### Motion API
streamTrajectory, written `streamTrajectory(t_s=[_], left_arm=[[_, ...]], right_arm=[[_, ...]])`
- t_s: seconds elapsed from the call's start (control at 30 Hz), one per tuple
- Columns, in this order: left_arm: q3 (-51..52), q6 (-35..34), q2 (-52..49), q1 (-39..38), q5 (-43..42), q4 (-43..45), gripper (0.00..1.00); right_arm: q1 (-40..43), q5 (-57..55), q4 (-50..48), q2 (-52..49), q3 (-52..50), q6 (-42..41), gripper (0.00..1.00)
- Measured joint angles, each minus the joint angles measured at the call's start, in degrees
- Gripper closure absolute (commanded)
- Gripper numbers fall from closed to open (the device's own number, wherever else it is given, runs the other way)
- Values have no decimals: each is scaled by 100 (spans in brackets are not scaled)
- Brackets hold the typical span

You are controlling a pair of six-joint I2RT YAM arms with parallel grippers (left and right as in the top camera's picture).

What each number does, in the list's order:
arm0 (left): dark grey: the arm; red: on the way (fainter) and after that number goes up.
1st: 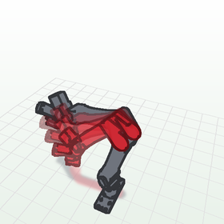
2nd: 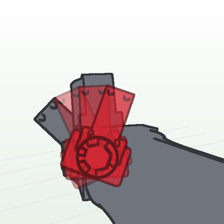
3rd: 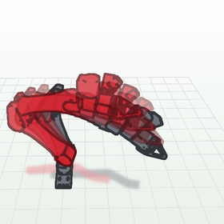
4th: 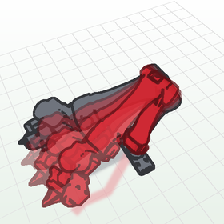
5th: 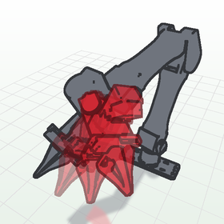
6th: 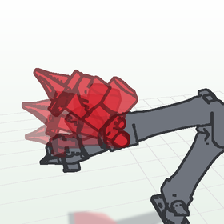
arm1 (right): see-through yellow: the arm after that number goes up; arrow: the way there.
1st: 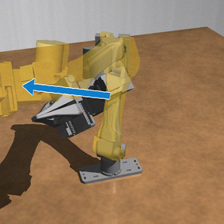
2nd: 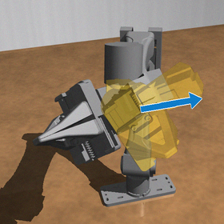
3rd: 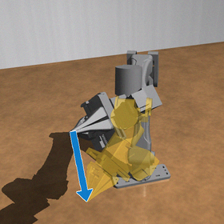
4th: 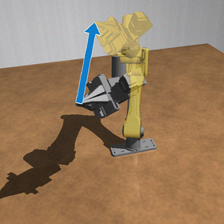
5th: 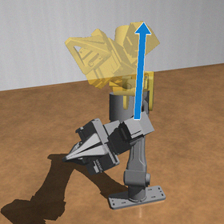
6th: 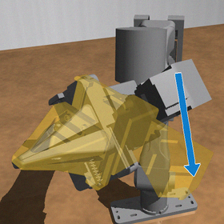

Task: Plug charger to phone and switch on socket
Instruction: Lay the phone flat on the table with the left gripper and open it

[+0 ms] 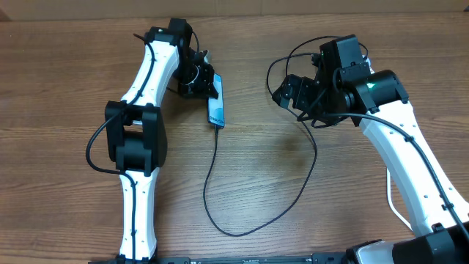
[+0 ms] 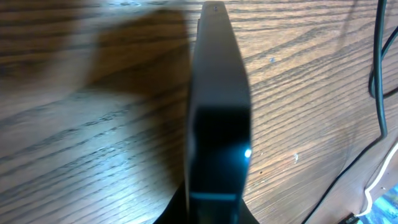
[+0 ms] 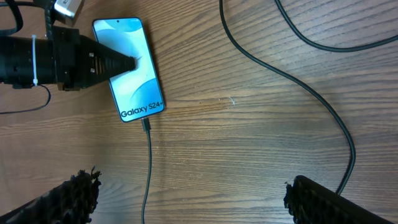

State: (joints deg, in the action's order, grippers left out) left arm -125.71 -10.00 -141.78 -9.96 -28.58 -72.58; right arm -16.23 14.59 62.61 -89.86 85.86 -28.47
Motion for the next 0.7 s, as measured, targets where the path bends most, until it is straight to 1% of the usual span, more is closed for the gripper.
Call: streamTrajectory(t_s=[0.2, 0.3, 0.4, 0.47, 0.7], left_arm=[[0, -42, 0, -48, 140, -2, 95], [0, -42, 0, -48, 188, -4, 89], [0, -61, 0, -46, 214, -4, 87], [0, -61, 0, -46, 234, -4, 83], [0, -61, 0, -48, 369, -31, 79]], right_arm=[[0, 2, -2, 0, 0, 0, 3], [2, 0, -4, 0, 0, -2, 3], [0, 0, -2, 0, 0, -2, 3], [0, 0, 0, 0, 0, 2, 2], [0, 0, 0, 0, 0, -2, 2]])
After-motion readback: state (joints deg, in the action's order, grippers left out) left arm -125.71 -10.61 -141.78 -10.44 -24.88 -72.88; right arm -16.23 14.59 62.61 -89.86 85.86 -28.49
